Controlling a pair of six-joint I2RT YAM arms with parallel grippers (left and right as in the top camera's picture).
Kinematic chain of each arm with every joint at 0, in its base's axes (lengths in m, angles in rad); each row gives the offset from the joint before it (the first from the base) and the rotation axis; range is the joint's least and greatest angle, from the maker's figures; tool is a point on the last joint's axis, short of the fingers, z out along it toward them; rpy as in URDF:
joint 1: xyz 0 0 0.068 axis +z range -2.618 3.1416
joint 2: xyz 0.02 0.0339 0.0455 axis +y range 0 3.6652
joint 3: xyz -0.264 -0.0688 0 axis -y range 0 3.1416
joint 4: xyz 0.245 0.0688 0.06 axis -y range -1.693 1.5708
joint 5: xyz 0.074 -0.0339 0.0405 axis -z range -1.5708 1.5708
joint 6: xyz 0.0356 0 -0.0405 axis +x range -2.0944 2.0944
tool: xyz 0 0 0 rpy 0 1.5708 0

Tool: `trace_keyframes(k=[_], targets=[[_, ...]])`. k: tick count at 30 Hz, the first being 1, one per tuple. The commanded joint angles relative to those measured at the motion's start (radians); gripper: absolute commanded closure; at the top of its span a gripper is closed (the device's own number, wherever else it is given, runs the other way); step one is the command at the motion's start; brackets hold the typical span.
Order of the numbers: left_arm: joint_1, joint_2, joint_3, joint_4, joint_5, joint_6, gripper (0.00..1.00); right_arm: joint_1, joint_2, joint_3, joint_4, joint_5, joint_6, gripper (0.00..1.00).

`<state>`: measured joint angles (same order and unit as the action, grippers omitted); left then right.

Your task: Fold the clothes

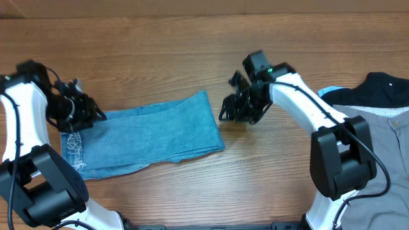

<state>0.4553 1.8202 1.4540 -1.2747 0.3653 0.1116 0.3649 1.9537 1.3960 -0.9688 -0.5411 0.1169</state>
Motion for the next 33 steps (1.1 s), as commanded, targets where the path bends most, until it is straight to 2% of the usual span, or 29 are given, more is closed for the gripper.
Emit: trace_keyframes(k=[1, 4, 7, 9, 10, 11, 12, 14, 19, 23, 25, 28, 29, 31, 33], targets=[[-0.005, 0.001, -0.111, 0.087, -0.042, -0.02, 0.51, 0.029, 0.003, -0.092, 0.101, -0.145, -0.064, 0.4], [-0.005, 0.001, -0.2, 0.188, -0.064, -0.06, 0.52, 0.04, 0.003, -0.148, 0.188, -0.179, -0.066, 0.4], [-0.005, 0.001, -0.285, 0.28, -0.062, -0.061, 0.54, 0.048, 0.004, -0.18, 0.237, -0.193, -0.066, 0.5], [-0.005, 0.001, -0.325, 0.325, -0.063, -0.068, 0.55, 0.051, 0.004, -0.189, 0.267, -0.227, -0.066, 0.62], [-0.005, 0.001, -0.338, 0.343, -0.062, -0.069, 0.55, 0.051, 0.004, -0.192, 0.282, -0.245, -0.066, 0.71], [-0.005, 0.001, -0.348, 0.36, -0.062, -0.079, 0.55, 0.051, 0.004, -0.192, 0.293, -0.246, -0.066, 0.86], [-0.005, 0.001, -0.352, 0.373, -0.061, -0.094, 0.55, 0.051, 0.004, -0.192, 0.307, -0.245, -0.065, 0.96], [-0.006, 0.001, -0.352, 0.405, -0.04, -0.107, 0.56, 0.035, 0.004, -0.19, 0.336, -0.23, -0.058, 0.96], [-0.023, 0.001, -0.351, 0.536, 0.092, -0.119, 0.59, -0.068, 0.0, -0.134, 0.352, -0.026, 0.094, 0.96], [-0.075, 0.001, -0.35, 0.652, 0.192, -0.16, 0.59, -0.192, -0.009, -0.087, 0.351, -0.037, 0.146, 0.96], [-0.115, 0.001, -0.35, 0.705, 0.203, -0.181, 0.56, -0.24, -0.011, -0.08, 0.352, -0.053, 0.167, 0.96], [-0.182, 0.001, -0.347, 0.755, 0.202, -0.191, 0.46, -0.29, -0.011, -0.08, 0.328, -0.077, 0.169, 0.96], [-0.202, 0.001, -0.342, 0.755, 0.2, -0.19, 0.45, -0.305, -0.012, -0.08, 0.312, -0.078, 0.169, 0.89], [-0.232, 0.001, -0.333, 0.753, 0.201, -0.191, 0.41, -0.333, -0.019, -0.078, 0.272, -0.082, 0.169, 0.67], [-0.248, 0.001, -0.32, 0.74, 0.201, -0.19, 0.41, -0.354, -0.039, -0.078, 0.243, -0.081, 0.164, 0.65]])
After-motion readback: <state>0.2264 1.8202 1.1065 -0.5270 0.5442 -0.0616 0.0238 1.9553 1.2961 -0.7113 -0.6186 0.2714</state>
